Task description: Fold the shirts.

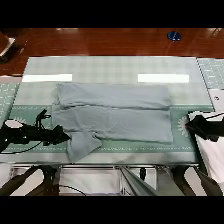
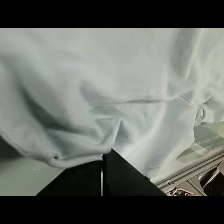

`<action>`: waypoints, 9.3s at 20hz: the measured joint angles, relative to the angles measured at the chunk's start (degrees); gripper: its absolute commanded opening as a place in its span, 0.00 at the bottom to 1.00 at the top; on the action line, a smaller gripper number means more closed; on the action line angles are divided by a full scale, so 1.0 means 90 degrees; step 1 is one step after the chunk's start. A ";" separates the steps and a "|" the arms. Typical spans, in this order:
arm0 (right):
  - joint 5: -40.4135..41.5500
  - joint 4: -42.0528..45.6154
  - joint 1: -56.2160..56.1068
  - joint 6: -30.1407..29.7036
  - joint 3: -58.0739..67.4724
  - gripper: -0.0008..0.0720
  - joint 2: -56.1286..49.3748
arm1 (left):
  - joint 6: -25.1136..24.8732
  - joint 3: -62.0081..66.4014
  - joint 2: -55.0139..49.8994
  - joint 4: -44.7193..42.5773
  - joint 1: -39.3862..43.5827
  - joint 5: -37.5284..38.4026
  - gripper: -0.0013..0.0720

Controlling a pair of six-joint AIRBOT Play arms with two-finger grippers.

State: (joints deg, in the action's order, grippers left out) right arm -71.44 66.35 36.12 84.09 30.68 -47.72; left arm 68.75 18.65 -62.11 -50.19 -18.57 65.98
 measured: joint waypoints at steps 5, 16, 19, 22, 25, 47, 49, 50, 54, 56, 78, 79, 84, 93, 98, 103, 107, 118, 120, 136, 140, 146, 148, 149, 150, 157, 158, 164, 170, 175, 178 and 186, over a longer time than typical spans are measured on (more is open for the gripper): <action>-0.0495 0.0063 -0.0571 -0.0114 -0.0483 0.57 -0.0529 | -0.0017 -0.0007 -0.0002 0.0005 0.0046 -0.0024 0.04; 0.0192 -0.1258 -0.1032 -0.0427 -0.0619 0.57 -0.1933 | -0.0019 -0.0007 -0.0005 0.0000 0.0053 -0.0058 0.04; 0.0362 -0.1693 -0.1042 -0.0763 -0.0622 0.26 -0.2312 | -0.0017 -0.0007 -0.0005 0.0007 0.0053 -0.0073 0.04; 0.0546 -0.2103 -0.1047 -0.1384 -0.0597 0.04 -0.2560 | -0.0019 0.0034 -0.0005 0.0066 0.0056 -0.0100 0.04; 0.0464 -0.2375 -0.1044 -0.1902 -0.0265 0.04 -0.2645 | -0.0049 0.0430 -0.0005 0.0012 0.0015 -0.0231 0.04; 0.0476 -0.2994 -0.1724 -0.1481 0.4070 0.58 -0.4949 | 0.0974 0.6547 -0.4061 0.1127 0.0925 -0.0056 0.72; 0.0631 -0.2994 -0.1712 -0.1469 0.4177 0.57 -0.5105 | 0.1015 0.6688 -0.4235 0.1098 0.0923 0.0041 0.71; 0.0658 -0.2963 -0.1668 -0.1452 0.4255 0.57 -0.5151 | 0.1013 0.6800 -0.4286 0.0991 0.0877 0.0189 0.71; 0.0313 -0.2528 -0.1124 -0.1226 0.4585 0.57 -0.5190 | 0.1241 0.7179 -0.4019 -0.0253 0.0289 0.1013 0.71; 0.0068 -0.2074 -0.0852 -0.1061 0.4622 0.57 -0.5180 | 0.1324 0.7070 -0.3594 -0.0750 -0.0078 0.1088 0.71; -0.0287 -0.1868 -0.1707 -0.1370 0.4109 0.04 -0.4204 | 0.0690 0.4303 -0.1231 0.0010 0.2973 -0.2589 0.04; -0.0330 -0.1758 -0.1676 -0.1375 0.4012 0.04 -0.3818 | 0.0695 0.4328 -0.1319 0.0017 0.3245 -0.2727 0.04; -0.0551 -0.1440 -0.1615 -0.1239 0.3322 0.04 -0.1634 | 0.0877 0.5251 -0.2380 0.0039 0.4665 -0.2997 0.04; -0.0658 -0.1688 -0.1603 -0.0925 0.2885 0.04 0.0284 | 0.1749 0.8765 -0.5404 0.0168 0.6938 -0.2067 0.04; -0.0673 -0.1797 -0.1603 -0.0899 0.2863 0.04 0.0423 | 0.1953 0.9537 -0.6200 0.0731 0.7650 -0.1751 0.04; -0.0663 -0.1894 -0.1605 -0.0879 0.2863 0.04 0.0408 | 0.1967 0.9989 -0.5977 0.0670 0.6968 -0.0889 0.04; -0.0503 -0.2256 -0.2091 -0.0835 0.2936 0.04 0.0112 | 0.2127 0.9867 -0.5032 -0.0359 0.5462 -0.0061 0.04; 0.1173 -0.2565 -0.6159 -0.0335 0.5413 0.04 -0.3755 | 0.1719 0.4862 0.0678 -0.1027 0.2127 -0.0457 0.04; 0.1304 -0.2557 -0.6613 -0.0221 0.5996 0.04 -0.4609 | 0.1688 0.3713 0.1654 -0.0843 0.2028 -0.0636 0.04; -0.0090 -0.3028 -0.6011 -0.0134 0.7985 0.57 -0.5889 | 0.1651 0.0622 0.3456 0.0180 0.1911 -0.1508 0.04; -0.1166 -0.0401 -0.5015 0.0192 0.7145 0.57 -0.3944 | 0.1654 0.0597 0.3461 0.0202 0.1911 -0.1549 0.04; 0.1127 0.1651 -0.3978 0.2164 0.2385 0.57 -0.0374 | 0.1654 0.0593 0.3461 0.0206 0.1911 -0.1625 0.04; 0.2006 0.1248 -0.3874 0.2674 0.0976 0.57 0.0075 | 0.1651 0.0590 0.3461 0.0206 0.1911 -0.1647 0.04; 0.2358 0.0860 -0.3837 0.2710 0.0483 0.57 0.0119 | 0.1651 0.0590 0.3461 0.0206 0.1911 -0.1651 0.04; 0.2635 0.0364 -0.3810 0.2560 0.0083 0.57 0.0034 | 0.1651 0.0590 0.3456 0.0206 0.1911 -0.1666 0.04; 0.2540 -0.3007 -0.3779 -0.0090 -0.0024 0.57 -0.2191 | 0.1654 0.0590 0.3407 0.0209 0.1911 -0.1773 0.04; 0.2433 -0.3208 -0.3818 -0.0306 0.0141 0.57 -0.2504 | 0.1654 0.0590 0.3407 0.0209 0.1911 -0.1778 0.04; 0.1999 -0.3806 -0.4442 -0.0901 0.1360 0.55 -0.3980 | 0.1654 0.0590 0.3405 0.0209 0.1911 -0.1785 0.04; 0.1596 -0.3453 -0.4993 -0.1175 0.2676 0.04 -0.4522 | 0.1654 0.0590 0.3400 0.0209 0.1911 -0.1792 0.04; 0.0986 -0.3286 -0.5117 -0.1124 0.3801 0.04 -0.4580 | 0.1656 0.0590 0.3385 0.0245 0.1911 -0.1846 0.04; 0.0590 -0.2737 -0.5115 -0.0675 0.4726 0.04 -0.4473 | 0.1656 0.0590 0.3381 0.0245 0.1911 -0.1863 0.04; -0.1124 -0.1168 -0.4116 0.0663 0.7497 0.04 -0.3985 | 0.1656 0.0590 0.3378 0.0253 0.1911 -0.1785 0.04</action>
State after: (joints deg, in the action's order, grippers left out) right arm -81.56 55.83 -0.93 90.06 98.15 -83.59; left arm 83.66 23.97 -31.70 -47.92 -1.37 49.91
